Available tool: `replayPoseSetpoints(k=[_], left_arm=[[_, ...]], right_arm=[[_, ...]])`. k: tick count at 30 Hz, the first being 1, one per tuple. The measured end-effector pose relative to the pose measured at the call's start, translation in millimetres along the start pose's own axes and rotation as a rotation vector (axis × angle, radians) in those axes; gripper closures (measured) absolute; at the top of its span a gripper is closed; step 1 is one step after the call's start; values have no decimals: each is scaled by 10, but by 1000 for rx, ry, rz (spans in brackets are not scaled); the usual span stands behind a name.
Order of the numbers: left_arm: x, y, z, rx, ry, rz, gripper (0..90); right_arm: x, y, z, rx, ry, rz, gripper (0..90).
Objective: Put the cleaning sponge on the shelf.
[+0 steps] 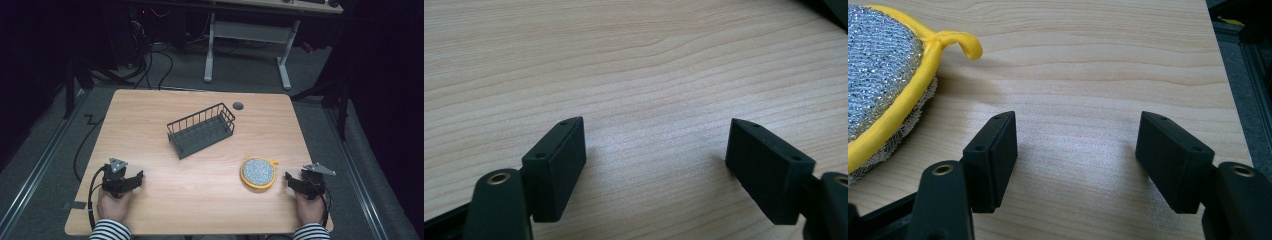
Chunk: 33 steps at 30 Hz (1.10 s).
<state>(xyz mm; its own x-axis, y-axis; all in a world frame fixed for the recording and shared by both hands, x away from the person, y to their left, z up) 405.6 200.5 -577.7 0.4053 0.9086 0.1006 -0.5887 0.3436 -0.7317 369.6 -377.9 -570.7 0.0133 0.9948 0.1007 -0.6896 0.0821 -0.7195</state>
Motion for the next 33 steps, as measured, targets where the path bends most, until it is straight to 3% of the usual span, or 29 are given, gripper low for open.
replayPoseSetpoints(k=[13,24,33], left_arm=[[-10,-1,-2,1,14,3,217],[-35,-2,-4,8,2,-2,194],[-23,-31,14,21,5,20,297]], right_arm=[[-2,0,2,1,-4,0,329],[1,-1,-1,0,-5,18,326],[1,0,0,0,-5,18,326]])
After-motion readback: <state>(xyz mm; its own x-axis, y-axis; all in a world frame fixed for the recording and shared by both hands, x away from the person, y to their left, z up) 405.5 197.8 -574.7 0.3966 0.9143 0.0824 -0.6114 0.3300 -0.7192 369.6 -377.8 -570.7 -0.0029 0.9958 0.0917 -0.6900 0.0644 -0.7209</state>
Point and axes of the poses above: each handheld gripper's, and its own axes: z roughly backward along the jaws, y roughly out of its underside, x roughly to its left, the point moved 6 cm from there along -z, roughly forward along the jaws, and after that the axes turned 9 degrees about -z, right-handed, at the moved point
